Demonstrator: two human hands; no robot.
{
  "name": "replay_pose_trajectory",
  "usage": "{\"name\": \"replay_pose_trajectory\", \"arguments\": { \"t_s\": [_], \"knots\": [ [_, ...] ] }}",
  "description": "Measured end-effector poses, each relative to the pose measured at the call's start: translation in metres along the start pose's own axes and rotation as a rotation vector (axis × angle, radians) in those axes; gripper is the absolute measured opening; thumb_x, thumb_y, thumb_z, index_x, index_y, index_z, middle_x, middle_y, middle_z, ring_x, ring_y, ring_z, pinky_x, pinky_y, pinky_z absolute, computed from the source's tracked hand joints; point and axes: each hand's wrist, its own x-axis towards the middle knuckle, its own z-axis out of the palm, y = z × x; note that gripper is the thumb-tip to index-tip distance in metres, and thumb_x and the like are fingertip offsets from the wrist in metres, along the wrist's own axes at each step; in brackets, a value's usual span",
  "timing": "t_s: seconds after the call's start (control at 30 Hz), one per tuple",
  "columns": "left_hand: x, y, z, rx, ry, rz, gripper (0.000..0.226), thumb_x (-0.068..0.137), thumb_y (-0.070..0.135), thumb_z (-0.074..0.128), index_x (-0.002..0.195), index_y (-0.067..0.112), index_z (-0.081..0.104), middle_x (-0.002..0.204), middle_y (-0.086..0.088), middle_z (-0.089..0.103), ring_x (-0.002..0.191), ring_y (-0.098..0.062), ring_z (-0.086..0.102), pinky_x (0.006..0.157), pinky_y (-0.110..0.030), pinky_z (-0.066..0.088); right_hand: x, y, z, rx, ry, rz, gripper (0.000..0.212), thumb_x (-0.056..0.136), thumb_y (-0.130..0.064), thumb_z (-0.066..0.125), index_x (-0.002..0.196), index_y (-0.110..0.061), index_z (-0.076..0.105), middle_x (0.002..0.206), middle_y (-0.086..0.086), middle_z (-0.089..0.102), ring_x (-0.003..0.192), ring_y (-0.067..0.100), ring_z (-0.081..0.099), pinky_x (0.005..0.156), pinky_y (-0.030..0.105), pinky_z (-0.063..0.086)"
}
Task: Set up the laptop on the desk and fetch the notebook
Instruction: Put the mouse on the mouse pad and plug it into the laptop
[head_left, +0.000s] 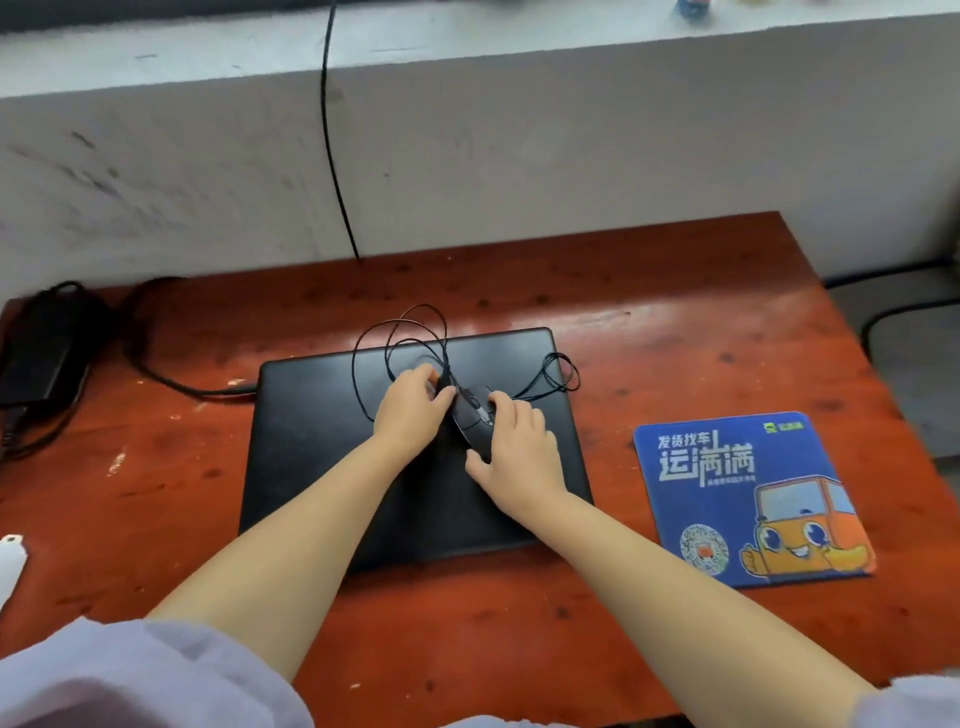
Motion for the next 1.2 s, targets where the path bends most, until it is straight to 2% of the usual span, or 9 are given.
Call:
{"name": "replay_pose_trajectory", "arguments": {
  "t_s": [0.13, 0.23, 0.33, 0.53, 0.67, 0.8, 0.9, 1.0, 1.2],
  "knots": [
    [0.0, 0.02, 0.003, -0.078, -0.128, 0.142, 0.016, 0.092, 0.025, 0.051, 0.097, 0.011, 0.054, 0.088, -0.011, 0.065, 0.079, -0.032, 0.062, 0.073, -0.04, 0.048, -0.008, 0.051, -0.031, 0.018, 0.165, 0.152, 0.07, 0.081, -0.032, 0.059, 0.14, -0.009, 0.028, 0.133, 0.012, 0.042, 0.12, 0.031, 0.039, 0.092, 0.041, 0.04],
    [0.001, 0.054, 0.017, -0.061, -0.192, 0.337, 0.025, 0.093, 0.019, 0.046, 0.115, 0.012, 0.058, 0.097, -0.009, 0.066, 0.09, -0.03, 0.061, 0.074, -0.03, 0.042, -0.031, 0.105, -0.057, -0.001, 0.288, 0.333, 0.068, 0.079, -0.027, 0.063, 0.137, -0.005, 0.034, 0.129, 0.018, 0.047, 0.117, 0.036, 0.042, 0.094, 0.045, 0.04],
    [-0.007, 0.092, 0.037, -0.092, -0.237, 0.515, 0.032, 0.095, 0.013, 0.045, 0.125, 0.011, 0.056, 0.11, -0.012, 0.063, 0.099, -0.027, 0.059, 0.084, -0.03, 0.042, -0.063, 0.158, -0.071, -0.026, 0.296, 0.541, 0.07, 0.08, -0.026, 0.065, 0.138, -0.005, 0.032, 0.133, 0.02, 0.044, 0.121, 0.037, 0.04, 0.098, 0.046, 0.037],
    [-0.018, 0.128, 0.063, -0.088, -0.32, 0.618, 0.034, 0.096, 0.009, 0.044, 0.128, 0.011, 0.054, 0.102, -0.017, 0.062, 0.089, -0.031, 0.059, 0.086, -0.037, 0.045, -0.112, 0.209, -0.066, -0.01, 0.256, 0.797, 0.071, 0.082, -0.028, 0.063, 0.14, -0.007, 0.028, 0.139, 0.021, 0.04, 0.128, 0.037, 0.036, 0.101, 0.05, 0.035],
    [-0.013, 0.126, 0.067, -0.07, -0.268, 0.572, 0.029, 0.096, 0.012, 0.044, 0.121, 0.009, 0.058, 0.105, -0.014, 0.067, 0.095, -0.029, 0.058, 0.078, -0.03, 0.039, -0.112, 0.217, -0.067, 0.08, 0.23, 0.742, 0.07, 0.082, -0.027, 0.062, 0.141, -0.009, 0.029, 0.142, 0.016, 0.039, 0.131, 0.033, 0.034, 0.102, 0.047, 0.033],
    [-0.001, 0.124, 0.067, -0.008, -0.204, 0.519, 0.02, 0.094, 0.015, 0.049, 0.11, 0.008, 0.06, 0.098, -0.011, 0.064, 0.083, -0.021, 0.053, 0.074, -0.028, 0.036, -0.094, 0.212, -0.088, 0.293, 0.298, 0.617, 0.065, 0.079, -0.023, 0.065, 0.136, -0.012, 0.035, 0.132, 0.014, 0.046, 0.121, 0.028, 0.042, 0.098, 0.038, 0.037],
    [0.005, 0.124, 0.069, 0.049, -0.194, 0.47, 0.019, 0.093, 0.016, 0.049, 0.108, 0.009, 0.06, 0.095, -0.01, 0.062, 0.088, -0.029, 0.057, 0.073, -0.03, 0.04, -0.062, 0.185, -0.119, 0.505, 0.199, 0.444, 0.06, 0.079, -0.027, 0.065, 0.132, -0.025, 0.037, 0.124, 0.0, 0.051, 0.107, 0.015, 0.051, 0.083, 0.026, 0.04],
    [0.011, 0.127, 0.069, 0.053, -0.163, 0.396, 0.017, 0.093, 0.016, 0.048, 0.104, 0.008, 0.059, 0.1, -0.014, 0.063, 0.092, -0.033, 0.058, 0.074, -0.033, 0.042, -0.024, 0.151, -0.153, 0.748, 0.158, 0.283, 0.056, 0.077, -0.028, 0.063, 0.127, -0.034, 0.038, 0.116, -0.007, 0.057, 0.105, 0.013, 0.059, 0.086, 0.028, 0.05],
    [0.021, 0.13, 0.046, -0.201, 0.099, 0.389, 0.014, 0.089, 0.008, 0.049, 0.1, 0.013, 0.055, 0.089, -0.005, 0.062, 0.083, -0.032, 0.057, 0.071, -0.035, 0.043, 0.016, 0.133, -0.196, 1.049, 0.411, 0.12, 0.052, 0.079, -0.027, 0.061, 0.123, -0.041, 0.037, 0.111, -0.004, 0.061, 0.096, -0.002, 0.062, 0.083, 0.018, 0.051]
  ]
}}
